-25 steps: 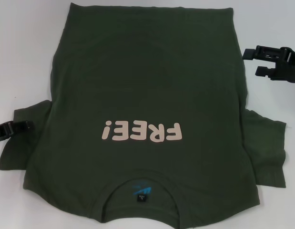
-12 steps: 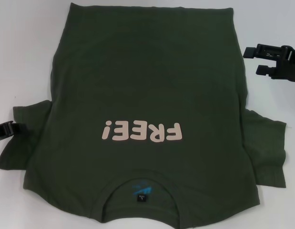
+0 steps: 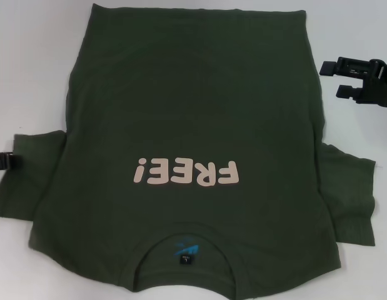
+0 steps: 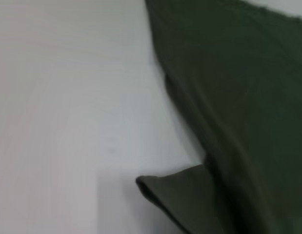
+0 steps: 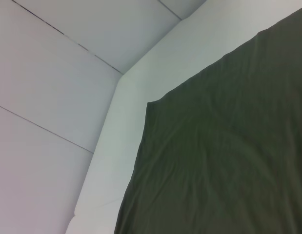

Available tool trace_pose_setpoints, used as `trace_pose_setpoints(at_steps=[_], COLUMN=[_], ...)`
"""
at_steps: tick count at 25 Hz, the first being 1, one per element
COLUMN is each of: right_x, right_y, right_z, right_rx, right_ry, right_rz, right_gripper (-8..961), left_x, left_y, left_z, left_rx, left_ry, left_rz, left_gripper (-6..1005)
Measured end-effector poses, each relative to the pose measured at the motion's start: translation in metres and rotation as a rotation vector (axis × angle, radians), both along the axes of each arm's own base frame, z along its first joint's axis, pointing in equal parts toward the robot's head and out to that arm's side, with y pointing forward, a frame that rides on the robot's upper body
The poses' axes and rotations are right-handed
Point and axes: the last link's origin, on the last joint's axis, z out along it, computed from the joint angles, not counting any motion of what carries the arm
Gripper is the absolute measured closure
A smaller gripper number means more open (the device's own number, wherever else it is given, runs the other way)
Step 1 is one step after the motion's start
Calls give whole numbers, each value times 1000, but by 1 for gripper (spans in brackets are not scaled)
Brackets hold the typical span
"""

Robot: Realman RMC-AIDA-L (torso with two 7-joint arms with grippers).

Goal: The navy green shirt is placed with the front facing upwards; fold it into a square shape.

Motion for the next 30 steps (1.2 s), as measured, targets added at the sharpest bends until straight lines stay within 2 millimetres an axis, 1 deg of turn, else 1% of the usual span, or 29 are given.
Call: trace_pose_setpoints(at_steps=[4, 12, 20, 25, 30], right_x=[0, 0, 0, -1, 0], right_y=[0, 1, 1, 1, 1], right_z=[1, 2, 2, 3, 2], right_rx=[2, 4, 6, 1, -2], right_ry=[-3, -4, -4, -3, -7], right_rz=[1, 1, 1, -2, -6], right_gripper=[12, 12, 11, 12, 12], left_x=[7, 18, 34, 48, 63], left_y=[11, 30, 42, 47, 49], left_z=[13, 28, 49, 53, 50], left_rx=[-33, -85, -48, -55, -118], left_ry=[139, 349, 406, 438, 421], left_rz=[-9, -17, -57, -91, -104], left_gripper=[996, 996, 997, 997, 997])
